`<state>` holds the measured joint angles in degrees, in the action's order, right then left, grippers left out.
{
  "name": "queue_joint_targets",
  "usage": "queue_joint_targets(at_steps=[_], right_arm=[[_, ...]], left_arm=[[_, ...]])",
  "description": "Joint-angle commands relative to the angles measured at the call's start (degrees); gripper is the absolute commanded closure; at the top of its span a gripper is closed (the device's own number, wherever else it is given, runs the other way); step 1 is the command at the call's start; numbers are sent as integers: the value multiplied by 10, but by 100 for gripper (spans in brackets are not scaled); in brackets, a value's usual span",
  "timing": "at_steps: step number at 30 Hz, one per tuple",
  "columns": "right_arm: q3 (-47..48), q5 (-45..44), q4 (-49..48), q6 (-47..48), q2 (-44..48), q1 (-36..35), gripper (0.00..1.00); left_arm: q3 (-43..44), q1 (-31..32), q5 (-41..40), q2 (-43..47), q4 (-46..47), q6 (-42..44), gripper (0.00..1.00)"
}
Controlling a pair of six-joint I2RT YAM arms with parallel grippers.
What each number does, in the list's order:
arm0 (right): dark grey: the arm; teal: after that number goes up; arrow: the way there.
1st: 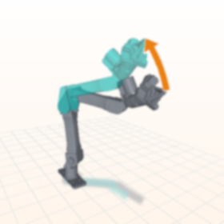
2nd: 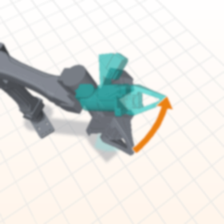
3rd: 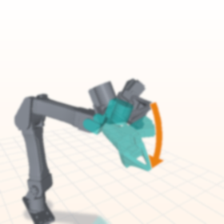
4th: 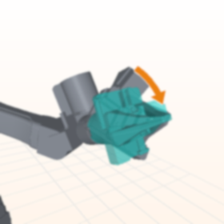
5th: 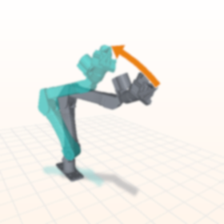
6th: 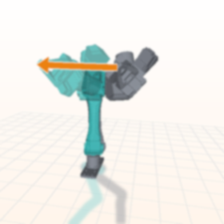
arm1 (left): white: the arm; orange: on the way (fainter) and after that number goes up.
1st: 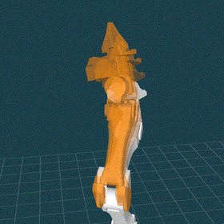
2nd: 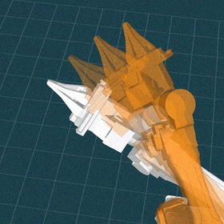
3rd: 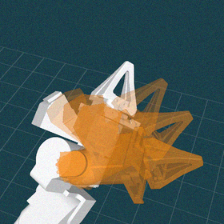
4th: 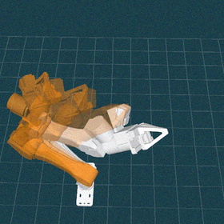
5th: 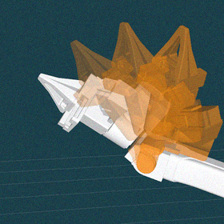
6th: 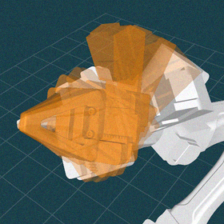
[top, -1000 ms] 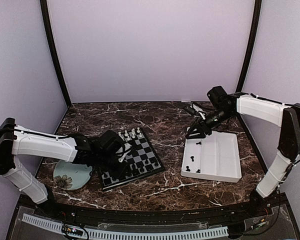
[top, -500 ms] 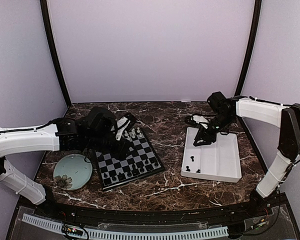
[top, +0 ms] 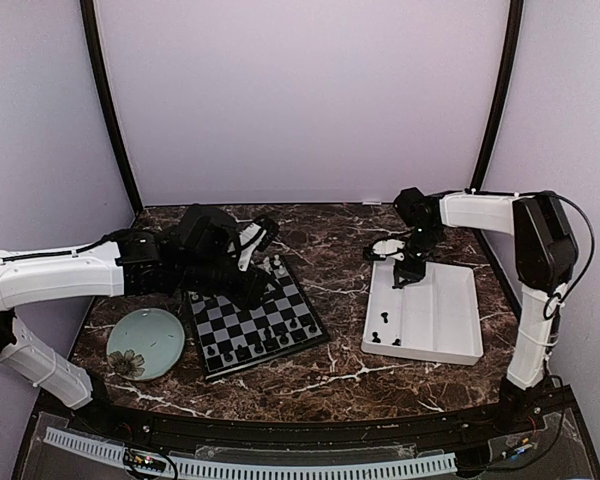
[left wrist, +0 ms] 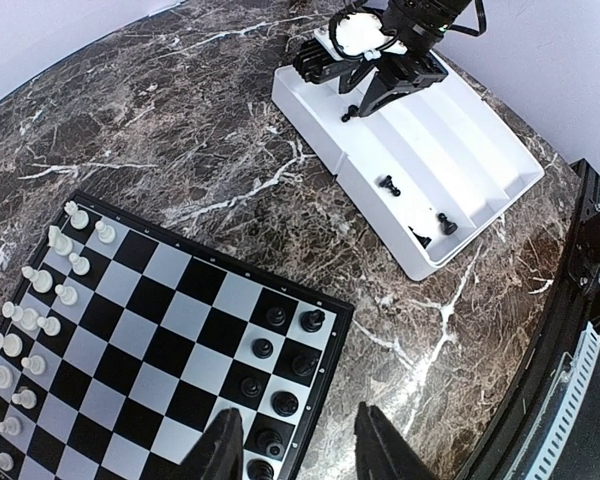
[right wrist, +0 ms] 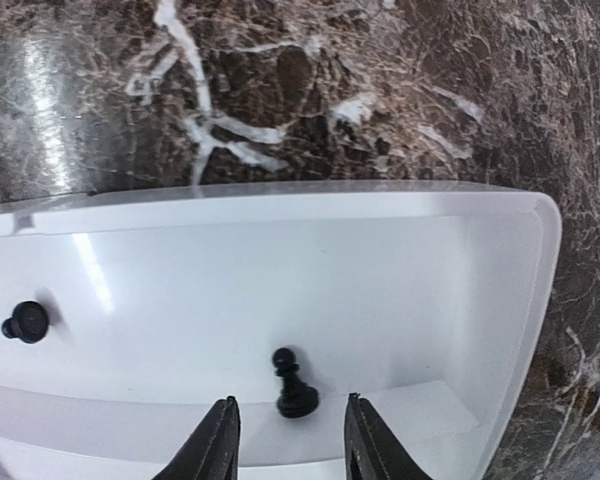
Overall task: Set up the chess pieces on the board
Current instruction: Pick up the pawn from the storage box.
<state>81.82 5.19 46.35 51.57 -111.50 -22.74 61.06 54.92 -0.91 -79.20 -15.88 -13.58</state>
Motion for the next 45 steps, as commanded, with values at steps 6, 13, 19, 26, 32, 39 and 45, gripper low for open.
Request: queue_joint_targets(at_steps=[6, 13, 19, 26, 32, 39, 45], right_arm=[[87, -78, 82, -5, -63, 2, 60], [131, -59, 138, -13, -90, 1, 61], [150, -76, 182, -18, -124, -8, 62], [154, -92, 196, -28, -147, -18, 65], [151, -99, 199, -33, -151, -21, 74], [166, -57, 212, -39, -121, -23, 85], [163, 22, 208, -56, -87, -22, 90]], left_arm=[[-15, 2, 0, 16, 18, -4, 60], [-31, 2, -6, 23, 26, -5, 60], [-44, 2, -9, 28, 34, -7, 60], [-56, 2, -12, 36, 41, -7, 60], [-62, 2, -15, 38, 40, -8, 60], [-51, 2, -14, 26, 48, -4, 60], [-35, 2, -6, 2, 62, -4, 60]])
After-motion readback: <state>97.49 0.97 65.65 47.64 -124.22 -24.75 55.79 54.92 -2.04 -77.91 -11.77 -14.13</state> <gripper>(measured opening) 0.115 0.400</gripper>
